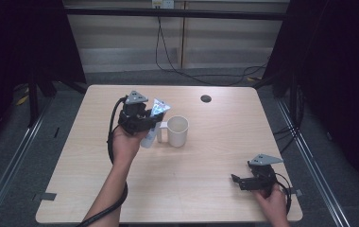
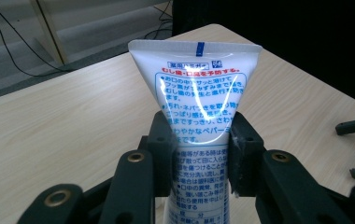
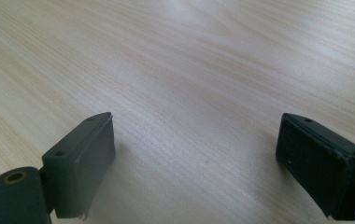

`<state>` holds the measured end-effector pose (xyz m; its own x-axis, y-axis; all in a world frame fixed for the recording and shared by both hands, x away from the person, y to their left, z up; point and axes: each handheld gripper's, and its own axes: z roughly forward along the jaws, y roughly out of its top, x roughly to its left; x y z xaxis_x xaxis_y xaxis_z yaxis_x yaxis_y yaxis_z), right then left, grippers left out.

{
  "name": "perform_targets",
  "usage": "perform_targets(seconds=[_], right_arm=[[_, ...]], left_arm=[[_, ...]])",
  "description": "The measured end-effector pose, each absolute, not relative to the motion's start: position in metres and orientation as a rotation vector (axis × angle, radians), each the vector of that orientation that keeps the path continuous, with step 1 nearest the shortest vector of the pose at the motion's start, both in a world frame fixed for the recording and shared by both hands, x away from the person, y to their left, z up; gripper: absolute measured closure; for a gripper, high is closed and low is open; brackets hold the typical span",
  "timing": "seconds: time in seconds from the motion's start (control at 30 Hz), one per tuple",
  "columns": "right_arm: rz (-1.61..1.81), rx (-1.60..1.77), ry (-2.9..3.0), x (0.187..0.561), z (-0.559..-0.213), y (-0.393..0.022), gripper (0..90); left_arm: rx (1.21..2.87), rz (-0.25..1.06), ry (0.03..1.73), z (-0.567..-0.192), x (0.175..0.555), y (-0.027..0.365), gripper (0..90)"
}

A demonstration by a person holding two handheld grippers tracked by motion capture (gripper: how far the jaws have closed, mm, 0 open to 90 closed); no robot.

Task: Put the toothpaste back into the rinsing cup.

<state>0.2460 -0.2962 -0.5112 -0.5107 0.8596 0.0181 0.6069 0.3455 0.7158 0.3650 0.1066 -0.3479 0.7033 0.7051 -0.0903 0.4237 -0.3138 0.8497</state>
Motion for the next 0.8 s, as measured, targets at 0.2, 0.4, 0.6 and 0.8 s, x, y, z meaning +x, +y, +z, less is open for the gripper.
perform_targets(seconds=[0.2,0.4,0.6,0.8], right_arm=[[0.964,1.295,2.253,0.246,-0.511,-0.296,11.3],[0.963,1.296,2.253,0.246,-0.511,-0.296,11.3],[0.963,1.294,2.253,0.246,-0.511,-0.296,11.3],[0.964,1.292,2.253,0.246,-0.511,-0.296,11.3]], left_arm=[[1.940,0.372,0.881,-0.348,0.371,0.101,67.5],[1.933,0.367,0.886,-0.348,0.378,0.095,67.5],[1.931,0.368,0.895,-0.346,0.384,0.091,67.4],[1.928,0.360,0.894,-0.342,0.391,0.086,67.3]])
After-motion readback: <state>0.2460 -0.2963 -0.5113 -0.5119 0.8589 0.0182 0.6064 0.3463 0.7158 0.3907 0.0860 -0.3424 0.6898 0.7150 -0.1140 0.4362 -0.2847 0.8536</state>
